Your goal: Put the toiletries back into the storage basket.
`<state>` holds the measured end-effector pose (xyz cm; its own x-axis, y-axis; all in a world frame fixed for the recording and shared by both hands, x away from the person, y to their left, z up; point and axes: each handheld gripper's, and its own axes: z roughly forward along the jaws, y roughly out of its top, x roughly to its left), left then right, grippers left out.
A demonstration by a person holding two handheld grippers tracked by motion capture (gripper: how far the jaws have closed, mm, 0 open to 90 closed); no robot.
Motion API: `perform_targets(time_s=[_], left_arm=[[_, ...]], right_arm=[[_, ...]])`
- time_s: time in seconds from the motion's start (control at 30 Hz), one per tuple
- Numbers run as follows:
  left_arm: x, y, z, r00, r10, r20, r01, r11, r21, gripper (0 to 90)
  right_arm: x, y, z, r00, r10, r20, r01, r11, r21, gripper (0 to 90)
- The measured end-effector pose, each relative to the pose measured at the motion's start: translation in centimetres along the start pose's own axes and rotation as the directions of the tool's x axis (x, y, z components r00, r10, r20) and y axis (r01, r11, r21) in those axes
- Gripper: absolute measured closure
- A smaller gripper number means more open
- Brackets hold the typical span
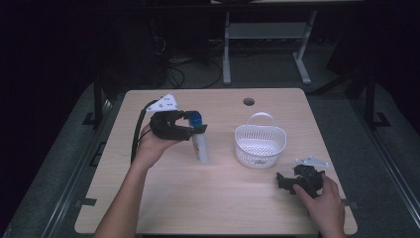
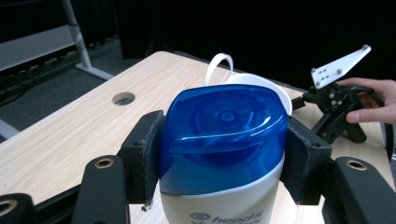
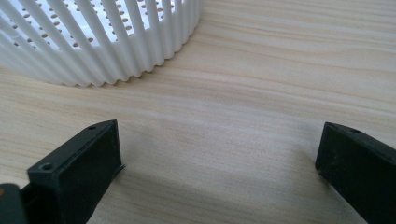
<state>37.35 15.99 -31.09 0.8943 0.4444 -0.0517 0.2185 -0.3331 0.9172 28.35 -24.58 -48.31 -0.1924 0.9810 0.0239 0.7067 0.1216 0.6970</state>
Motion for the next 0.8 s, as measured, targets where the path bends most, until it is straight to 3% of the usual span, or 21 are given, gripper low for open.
perform_targets(time_s=[0.8], left_arm=[[-0.7, 6.3, 4.6, 0.9955, 0.074, 0.059, -0.073, 0.997, -0.026, 39.0]], right_arm=[[0.0, 0.0, 0.0, 1.0, 0.0, 0.0, 0.0, 1.0, 0.0, 0.0]])
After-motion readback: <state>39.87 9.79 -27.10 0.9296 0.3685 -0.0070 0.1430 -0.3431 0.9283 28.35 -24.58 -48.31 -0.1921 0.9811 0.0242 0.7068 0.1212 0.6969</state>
